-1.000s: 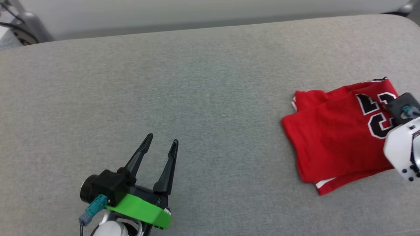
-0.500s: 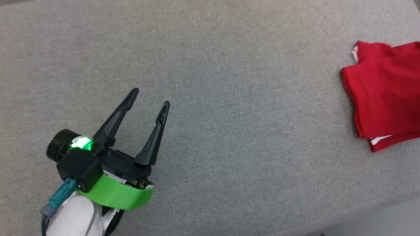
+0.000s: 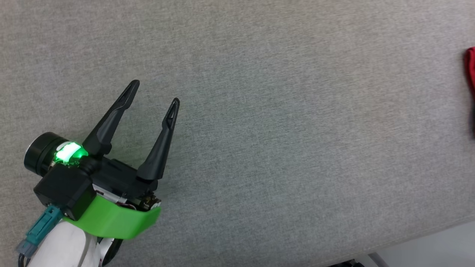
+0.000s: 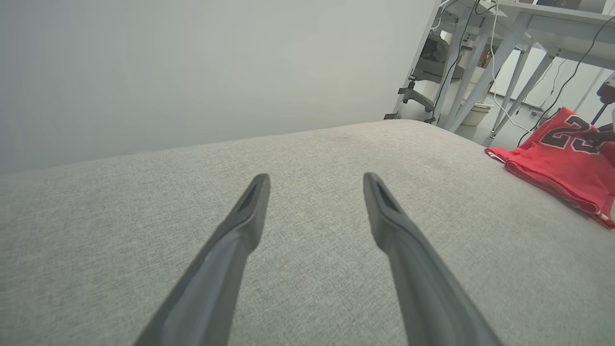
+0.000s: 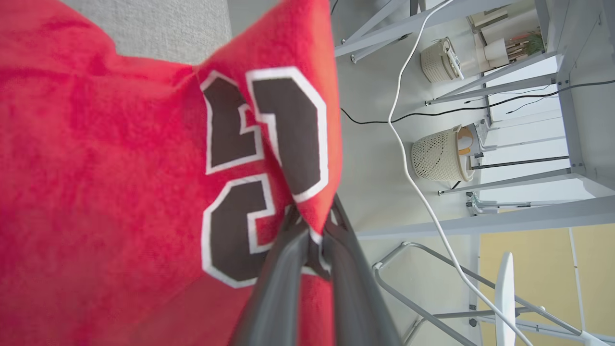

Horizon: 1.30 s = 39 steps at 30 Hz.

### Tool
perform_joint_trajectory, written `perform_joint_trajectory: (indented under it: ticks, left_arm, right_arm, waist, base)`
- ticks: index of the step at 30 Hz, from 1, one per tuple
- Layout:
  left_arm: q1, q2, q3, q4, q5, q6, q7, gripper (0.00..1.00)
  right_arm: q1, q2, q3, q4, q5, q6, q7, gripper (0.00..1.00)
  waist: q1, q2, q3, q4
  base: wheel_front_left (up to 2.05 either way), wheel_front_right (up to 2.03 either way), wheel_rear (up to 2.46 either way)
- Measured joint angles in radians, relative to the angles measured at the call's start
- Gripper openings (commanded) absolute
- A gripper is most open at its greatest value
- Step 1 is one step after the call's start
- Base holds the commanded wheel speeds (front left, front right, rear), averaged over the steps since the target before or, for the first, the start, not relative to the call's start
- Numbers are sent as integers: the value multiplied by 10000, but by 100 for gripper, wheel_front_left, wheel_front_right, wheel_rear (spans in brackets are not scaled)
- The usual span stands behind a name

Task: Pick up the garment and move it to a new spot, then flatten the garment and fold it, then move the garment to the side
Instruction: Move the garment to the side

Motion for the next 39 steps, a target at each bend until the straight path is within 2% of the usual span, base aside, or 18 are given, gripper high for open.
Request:
perform_joint_trajectory:
  ticks: [5, 6, 7, 17, 24, 29, 39]
  left_arm:
    - [-1, 13, 8, 4, 4, 17, -13, 100]
    - [-1, 13, 6, 29, 4, 36, -44, 100]
    - [-1, 12, 2, 63, 4, 38, -75, 100]
    - [-10, -316, -159, 940, -63, 36, -447, 100]
    - [66, -945, -65, 1935, -276, 31, -621, 100]
    - [354, -1473, 366, 2380, -437, 27, -629, 100]
    - [1288, -2435, 1149, 3152, -412, -73, -629, 100]
  right_arm:
    - [-512, 125, -564, 823, -543, -2, -389, 0]
    - [-588, 167, -648, 949, -629, -2, -493, 24]
    - [-630, 203, -690, 1034, -715, -2, -614, 100]
    - [-1104, 420, -819, 1446, -1323, -2, -1710, 100]
    - [-1284, 1047, -63, 504, -504, -2, -2633, 100]
    - [-866, 1787, 453, -1139, 813, -2, -2803, 100]
    - [2069, 3768, 602, -5377, 2974, -8, -2525, 100]
  waist:
    - [0, 0, 229, 274]
    - [0, 0, 242, 321]
    - [0, 0, 240, 352]
    - [-1, 0, -488, 473]
    - [-1, 0, -1516, 647]
    - [-2, 0, -2407, 858]
    - [-2, 0, -4071, 1554]
  base:
    - [0, 0, 0]
    - [0, 0, 0]
    - [0, 0, 0]
    - [0, 0, 0]
    - [0, 0, 0]
    - [0, 0, 0]
    - [0, 0, 0]
